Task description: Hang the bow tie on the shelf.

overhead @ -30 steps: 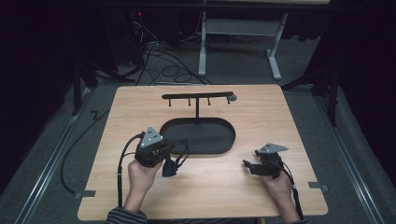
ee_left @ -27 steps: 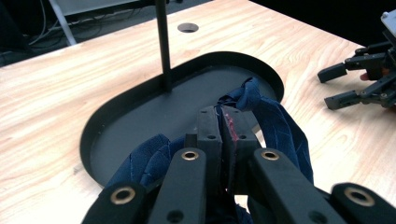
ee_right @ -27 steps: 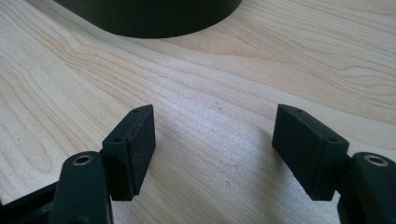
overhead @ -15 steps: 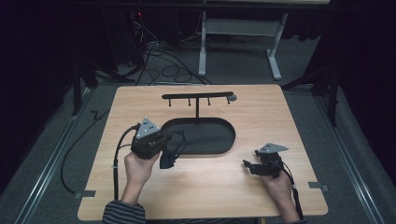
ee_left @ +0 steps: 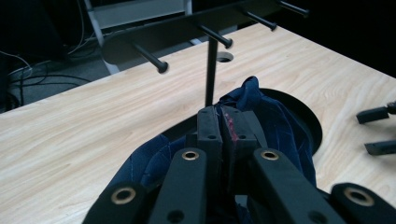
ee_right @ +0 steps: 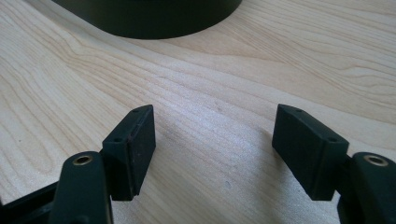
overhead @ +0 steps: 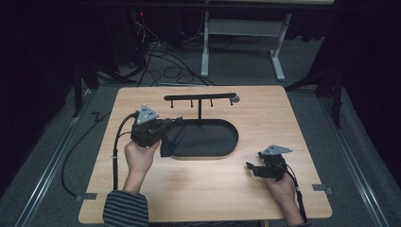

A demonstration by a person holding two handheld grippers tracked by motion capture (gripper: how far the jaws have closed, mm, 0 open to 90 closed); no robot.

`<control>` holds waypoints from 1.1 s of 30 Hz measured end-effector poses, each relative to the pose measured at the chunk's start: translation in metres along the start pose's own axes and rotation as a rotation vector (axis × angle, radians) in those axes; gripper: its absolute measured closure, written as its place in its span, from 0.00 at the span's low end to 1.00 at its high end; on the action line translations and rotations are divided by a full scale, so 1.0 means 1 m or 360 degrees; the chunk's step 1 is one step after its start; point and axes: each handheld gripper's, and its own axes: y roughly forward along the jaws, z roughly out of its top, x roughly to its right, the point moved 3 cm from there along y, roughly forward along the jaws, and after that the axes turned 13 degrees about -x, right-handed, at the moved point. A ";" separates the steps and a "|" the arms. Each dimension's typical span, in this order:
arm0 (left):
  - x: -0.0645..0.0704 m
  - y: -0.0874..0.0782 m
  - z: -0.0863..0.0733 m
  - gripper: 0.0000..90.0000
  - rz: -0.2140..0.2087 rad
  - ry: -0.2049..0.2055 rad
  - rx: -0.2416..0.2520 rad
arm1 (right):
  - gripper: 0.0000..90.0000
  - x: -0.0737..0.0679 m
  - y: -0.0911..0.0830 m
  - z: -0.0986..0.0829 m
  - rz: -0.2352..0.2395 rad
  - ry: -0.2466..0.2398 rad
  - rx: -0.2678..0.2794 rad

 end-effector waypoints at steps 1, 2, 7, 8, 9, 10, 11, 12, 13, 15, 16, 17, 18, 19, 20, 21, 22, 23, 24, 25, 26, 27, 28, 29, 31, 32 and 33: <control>-0.001 0.000 0.002 0.96 0.0006 -0.0005 0.0001 | 0.35 0.000 0.000 0.000 -0.0001 -0.0002 0.0003; -0.002 0.000 0.004 0.96 0.0014 -0.0008 0.0003 | 0.35 0.000 0.000 0.000 -0.0001 -0.0002 0.0003; -0.006 -0.001 0.012 0.96 0.0045 -0.0018 0.0012 | 0.35 0.000 0.000 0.000 0.0001 0.0001 -0.0001; -0.006 0.000 0.013 0.96 0.0049 -0.0021 0.0015 | 0.35 0.000 0.000 0.000 -0.0001 0.0000 -0.0001; -0.007 0.000 0.015 0.96 0.0056 -0.0020 0.0015 | 0.35 0.000 0.000 0.000 0.0000 0.0000 -0.0001; -0.007 0.001 0.016 0.96 0.0063 -0.0024 0.0014 | 0.35 0.000 0.000 0.000 0.0000 0.0000 -0.0001; -0.008 0.001 0.018 0.96 0.0070 -0.0025 0.0019 | 0.35 0.000 0.000 0.000 0.0000 0.0000 -0.0001; -0.009 0.002 0.020 0.96 0.0072 -0.0031 0.0021 | 0.35 0.000 0.000 0.000 -0.0001 0.0000 -0.0001; -0.010 0.002 0.021 0.96 0.0084 -0.0030 0.0019 | 0.35 0.000 0.000 0.000 -0.0001 0.0000 -0.0001; -0.012 0.004 0.024 0.96 0.0102 -0.0036 0.0027 | 0.35 0.000 0.000 0.000 -0.0001 0.0000 -0.0002; -0.013 0.004 0.025 0.96 0.0107 -0.0041 0.0032 | 0.35 0.000 0.000 0.000 -0.0001 -0.0001 -0.0002; -0.014 0.005 0.027 0.96 0.0110 -0.0047 0.0034 | 0.35 0.000 0.000 0.000 -0.0001 0.0000 -0.0002; -0.015 0.005 0.028 0.96 0.0117 -0.0048 0.0034 | 0.35 0.000 0.000 0.000 -0.0001 0.0000 -0.0002; -0.016 0.006 0.030 0.96 0.0125 -0.0050 0.0038 | 0.35 0.000 0.000 0.000 -0.0001 0.0000 -0.0002; -0.016 0.007 0.032 0.96 0.0125 -0.0056 0.0044 | 0.35 0.000 0.000 0.000 -0.0001 0.0000 -0.0002; -0.017 0.007 0.033 0.96 0.0132 -0.0057 0.0041 | 0.35 0.000 0.000 0.000 -0.0003 -0.0005 0.0000; -0.019 0.009 0.035 0.96 0.0148 -0.0059 0.0041 | 0.35 0.000 0.000 0.000 -0.0004 -0.0006 -0.0001; -0.019 0.009 0.035 0.96 0.0148 -0.0059 0.0041 | 0.35 0.000 0.000 0.000 -0.0005 -0.0010 0.0001; -0.020 0.010 0.037 0.96 0.0154 -0.0059 0.0040 | 0.35 0.000 0.000 0.000 -0.0005 -0.0010 0.0001; -0.020 0.011 0.038 0.96 0.0163 -0.0057 0.0039 | 0.35 0.000 0.000 0.000 -0.0006 -0.0009 0.0002; -0.021 0.014 0.040 0.96 0.0176 -0.0056 0.0038 | 0.35 0.000 0.000 0.000 -0.0006 -0.0010 0.0002; -0.021 0.014 0.040 0.96 0.0176 -0.0056 0.0038 | 0.35 0.000 0.000 0.000 -0.0006 -0.0010 0.0002; -0.021 0.015 0.040 0.96 0.0182 -0.0057 0.0039 | 0.35 0.000 0.000 0.000 -0.0006 -0.0010 0.0002; -0.022 0.016 0.041 0.96 0.0190 -0.0055 0.0037 | 0.35 0.000 0.000 0.000 -0.0007 -0.0010 0.0002; -0.023 0.019 0.042 0.96 0.0209 -0.0056 0.0031 | 0.35 0.000 0.000 0.000 -0.0008 -0.0013 0.0003; -0.023 0.020 0.042 0.96 0.0220 -0.0055 0.0030 | 0.35 0.000 0.000 0.000 -0.0009 -0.0013 0.0003; -0.024 0.022 0.042 0.96 0.0228 -0.0055 0.0028 | 0.35 0.000 0.000 0.000 -0.0009 -0.0014 0.0003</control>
